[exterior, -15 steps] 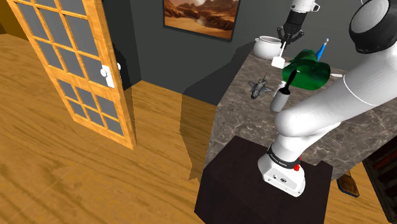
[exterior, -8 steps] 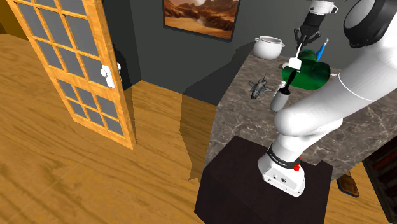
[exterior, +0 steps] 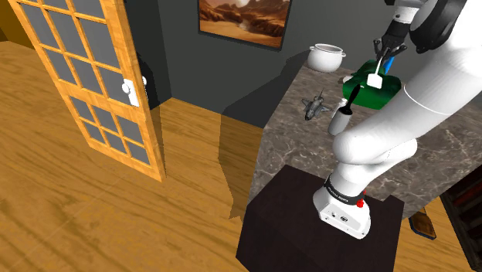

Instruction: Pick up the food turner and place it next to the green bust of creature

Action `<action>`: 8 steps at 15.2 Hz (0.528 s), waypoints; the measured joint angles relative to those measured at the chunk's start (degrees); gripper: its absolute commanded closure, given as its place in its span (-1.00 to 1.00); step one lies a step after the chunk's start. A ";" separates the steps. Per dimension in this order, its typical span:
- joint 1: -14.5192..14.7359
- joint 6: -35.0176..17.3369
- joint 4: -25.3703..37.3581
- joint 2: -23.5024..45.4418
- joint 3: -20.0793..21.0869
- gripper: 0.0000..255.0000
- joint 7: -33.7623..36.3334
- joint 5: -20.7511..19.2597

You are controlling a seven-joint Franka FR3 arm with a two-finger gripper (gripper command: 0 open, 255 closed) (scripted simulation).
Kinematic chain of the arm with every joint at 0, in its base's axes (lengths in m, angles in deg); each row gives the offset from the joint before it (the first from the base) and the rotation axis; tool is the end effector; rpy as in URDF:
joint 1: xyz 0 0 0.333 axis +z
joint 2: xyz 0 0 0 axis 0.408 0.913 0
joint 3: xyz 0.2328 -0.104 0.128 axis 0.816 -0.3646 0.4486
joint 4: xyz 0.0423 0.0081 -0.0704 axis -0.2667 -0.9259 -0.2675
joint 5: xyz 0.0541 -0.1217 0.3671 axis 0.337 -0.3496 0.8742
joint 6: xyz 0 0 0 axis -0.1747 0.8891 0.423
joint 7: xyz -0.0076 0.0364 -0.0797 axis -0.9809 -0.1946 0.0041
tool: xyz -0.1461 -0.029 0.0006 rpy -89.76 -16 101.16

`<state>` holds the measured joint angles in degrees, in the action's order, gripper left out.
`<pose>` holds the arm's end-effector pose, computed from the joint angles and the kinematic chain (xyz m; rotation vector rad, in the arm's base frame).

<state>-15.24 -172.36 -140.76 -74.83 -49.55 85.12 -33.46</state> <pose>0.1334 -0.5005 0.5415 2.4658 -1.8810 0.0821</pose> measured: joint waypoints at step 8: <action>-0.29 -5.99 -6.11 -0.17 -0.47 1.00 -0.12 -0.27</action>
<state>-15.53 -178.35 -146.87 -75.00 -50.03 85.00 -33.73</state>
